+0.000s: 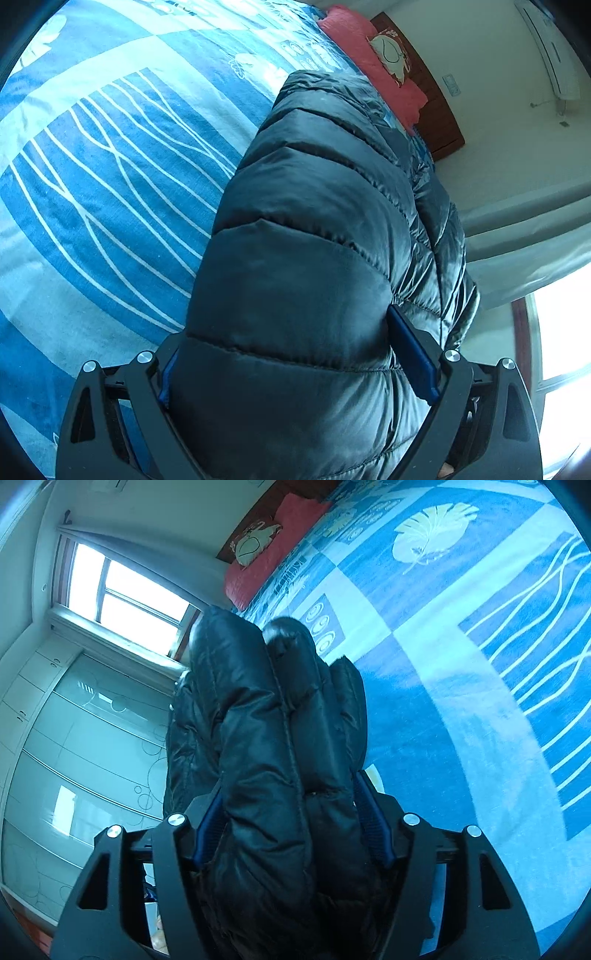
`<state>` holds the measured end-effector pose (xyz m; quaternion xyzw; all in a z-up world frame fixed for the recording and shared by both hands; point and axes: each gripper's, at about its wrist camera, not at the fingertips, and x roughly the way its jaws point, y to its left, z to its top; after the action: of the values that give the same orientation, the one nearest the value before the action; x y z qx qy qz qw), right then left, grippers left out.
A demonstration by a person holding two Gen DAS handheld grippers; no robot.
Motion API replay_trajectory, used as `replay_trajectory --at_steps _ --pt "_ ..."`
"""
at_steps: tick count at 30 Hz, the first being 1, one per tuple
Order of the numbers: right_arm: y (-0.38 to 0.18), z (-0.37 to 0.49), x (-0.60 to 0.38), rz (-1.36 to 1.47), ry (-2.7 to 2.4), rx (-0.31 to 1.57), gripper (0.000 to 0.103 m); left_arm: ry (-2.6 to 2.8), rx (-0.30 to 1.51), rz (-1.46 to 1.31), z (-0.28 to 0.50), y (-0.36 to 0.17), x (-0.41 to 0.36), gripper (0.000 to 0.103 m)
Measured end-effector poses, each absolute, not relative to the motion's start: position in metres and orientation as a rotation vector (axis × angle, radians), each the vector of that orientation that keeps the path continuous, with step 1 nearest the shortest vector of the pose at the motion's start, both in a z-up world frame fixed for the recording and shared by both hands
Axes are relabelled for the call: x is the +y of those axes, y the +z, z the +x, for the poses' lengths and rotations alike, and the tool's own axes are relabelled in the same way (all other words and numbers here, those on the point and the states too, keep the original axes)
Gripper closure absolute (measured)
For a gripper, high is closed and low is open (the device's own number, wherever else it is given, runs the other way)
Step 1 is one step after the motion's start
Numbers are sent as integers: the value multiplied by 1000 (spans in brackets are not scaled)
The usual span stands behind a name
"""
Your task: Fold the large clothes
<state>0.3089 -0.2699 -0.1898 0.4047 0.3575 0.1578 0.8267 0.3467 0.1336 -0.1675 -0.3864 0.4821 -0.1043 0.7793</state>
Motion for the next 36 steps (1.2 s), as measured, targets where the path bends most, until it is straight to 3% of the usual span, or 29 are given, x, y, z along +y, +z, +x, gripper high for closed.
replay_trajectory --at_steps 14,23,27,36 --pt "-164 327 -283 846 343 758 31 -223 1057 -877 332 -153 159 11" --pt "-150 368 -278 821 328 784 30 -229 1055 -914 376 -166 175 10" --pt "-163 383 -279 836 294 842 55 -204 1029 -794 389 -160 164 10" --pt "-210 397 -289 959 304 853 59 -120 1026 -639 405 -170 130 9"
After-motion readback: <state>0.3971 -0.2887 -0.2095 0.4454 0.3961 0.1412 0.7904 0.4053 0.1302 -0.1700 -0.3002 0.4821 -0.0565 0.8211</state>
